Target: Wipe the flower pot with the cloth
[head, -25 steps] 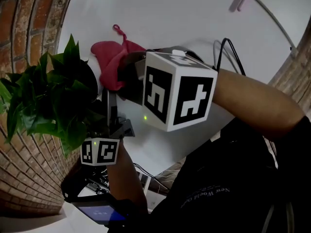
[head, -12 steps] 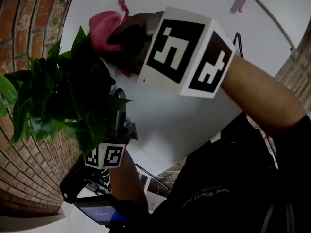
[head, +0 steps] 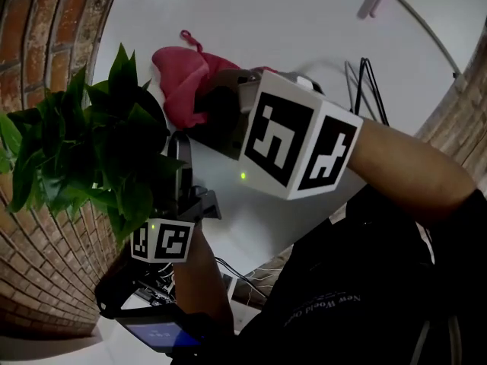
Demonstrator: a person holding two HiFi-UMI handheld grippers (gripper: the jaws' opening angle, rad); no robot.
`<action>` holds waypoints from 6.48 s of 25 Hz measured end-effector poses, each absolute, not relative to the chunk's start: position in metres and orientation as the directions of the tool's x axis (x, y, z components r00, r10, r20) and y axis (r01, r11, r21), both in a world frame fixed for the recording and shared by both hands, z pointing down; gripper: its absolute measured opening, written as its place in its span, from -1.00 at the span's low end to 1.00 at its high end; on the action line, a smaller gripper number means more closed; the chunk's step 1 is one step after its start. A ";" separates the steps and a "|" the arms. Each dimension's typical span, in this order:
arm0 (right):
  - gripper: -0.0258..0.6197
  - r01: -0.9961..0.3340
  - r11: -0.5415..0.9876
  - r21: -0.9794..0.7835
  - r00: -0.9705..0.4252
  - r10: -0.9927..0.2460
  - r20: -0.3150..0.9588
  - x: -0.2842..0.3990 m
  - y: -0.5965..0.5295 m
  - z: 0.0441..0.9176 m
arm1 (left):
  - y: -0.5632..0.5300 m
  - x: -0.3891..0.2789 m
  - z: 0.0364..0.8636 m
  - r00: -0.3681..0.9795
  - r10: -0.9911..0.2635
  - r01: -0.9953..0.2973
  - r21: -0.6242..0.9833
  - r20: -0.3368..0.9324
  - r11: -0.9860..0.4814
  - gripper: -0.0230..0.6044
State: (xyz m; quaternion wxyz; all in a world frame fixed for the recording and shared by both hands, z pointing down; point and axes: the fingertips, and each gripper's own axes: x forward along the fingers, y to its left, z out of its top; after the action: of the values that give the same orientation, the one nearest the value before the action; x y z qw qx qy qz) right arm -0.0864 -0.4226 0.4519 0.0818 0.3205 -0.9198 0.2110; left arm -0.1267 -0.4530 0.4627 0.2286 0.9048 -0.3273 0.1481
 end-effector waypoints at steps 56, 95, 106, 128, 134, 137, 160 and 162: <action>-0.76 -0.759 0.614 -0.217 -0.647 -0.671 0.361 -0.047 -0.462 0.451 | -0.460 -0.118 0.468 0.741 -0.491 -0.629 0.215 0.459 -0.748 0.12; -0.77 -0.655 0.729 -0.199 -0.716 -0.515 0.471 -0.113 -0.400 0.481 | -0.438 -0.108 0.459 0.781 -0.455 -0.610 0.366 0.427 -0.703 -0.11; -0.77 -0.873 0.461 -0.160 -0.476 -0.731 0.488 -0.011 -0.425 0.474 | -0.447 -0.141 0.466 0.771 -0.413 -0.566 0.223 0.485 -0.794 0.13; -0.77 -0.729 0.658 -0.186 -0.648 -0.578 0.496 -0.071 -0.398 0.480 | -0.391 -0.105 0.482 0.827 -0.238 -0.407 0.249 0.509 -0.879 0.10; -0.77 -0.785 0.598 -0.165 -0.586 -0.628 0.512 -0.039 -0.414 0.474 | -0.422 -0.161 0.477 0.783 -0.267 -0.428 0.175 0.562 -0.887 0.10; -0.77 -0.799 0.582 -0.149 -0.566 -0.644 0.514 -0.031 -0.427 0.472 | -0.427 -0.163 0.477 0.775 -0.273 -0.428 0.157 0.569 -0.890 0.10; -0.77 -0.736 0.649 -0.193 -0.638 -0.571 0.516 -0.067 -0.397 0.476 | -0.434 -0.100 0.480 0.791 -0.346 -0.488 0.178 0.505 -0.855 0.15; -0.77 -0.766 0.617 -0.179 -0.608 -0.606 0.514 -0.050 -0.403 0.473 | -0.429 -0.102 0.481 0.793 -0.341 -0.484 0.182 0.506 -0.856 0.15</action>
State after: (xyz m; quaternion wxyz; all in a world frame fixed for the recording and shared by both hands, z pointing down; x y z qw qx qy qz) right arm -0.0500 -0.4027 0.4729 0.2062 0.3919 -0.8752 0.1947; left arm -0.1022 -0.4289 0.4814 0.1530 0.9343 -0.2207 0.2344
